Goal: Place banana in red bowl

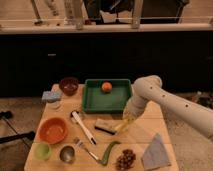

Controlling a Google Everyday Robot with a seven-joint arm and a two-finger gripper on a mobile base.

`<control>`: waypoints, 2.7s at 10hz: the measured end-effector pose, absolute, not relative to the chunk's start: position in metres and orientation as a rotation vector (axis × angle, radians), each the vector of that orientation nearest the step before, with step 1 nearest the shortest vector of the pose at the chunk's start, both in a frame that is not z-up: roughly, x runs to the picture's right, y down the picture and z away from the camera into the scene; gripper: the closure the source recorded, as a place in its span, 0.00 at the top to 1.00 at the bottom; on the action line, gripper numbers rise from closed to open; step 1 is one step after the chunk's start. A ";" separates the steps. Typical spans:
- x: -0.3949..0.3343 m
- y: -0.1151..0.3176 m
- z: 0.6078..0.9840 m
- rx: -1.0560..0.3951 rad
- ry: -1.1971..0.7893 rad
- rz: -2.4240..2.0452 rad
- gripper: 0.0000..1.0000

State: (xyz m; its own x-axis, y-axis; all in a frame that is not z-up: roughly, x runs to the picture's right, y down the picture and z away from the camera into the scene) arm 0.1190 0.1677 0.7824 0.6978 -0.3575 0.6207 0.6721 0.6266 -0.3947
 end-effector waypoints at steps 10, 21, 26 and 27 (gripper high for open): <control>0.052 0.165 0.789 -0.668 -0.545 -0.729 0.00; -0.011 0.126 0.806 -0.613 -0.625 -0.884 0.00; -0.080 0.118 0.813 -0.601 -0.693 -1.016 0.00; -0.094 0.117 0.813 -0.603 -0.708 -1.049 0.00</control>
State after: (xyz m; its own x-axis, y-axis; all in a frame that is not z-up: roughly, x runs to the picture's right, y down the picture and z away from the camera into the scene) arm -0.0936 0.1170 0.8127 0.3220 -0.5573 0.7653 0.9184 0.3803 -0.1094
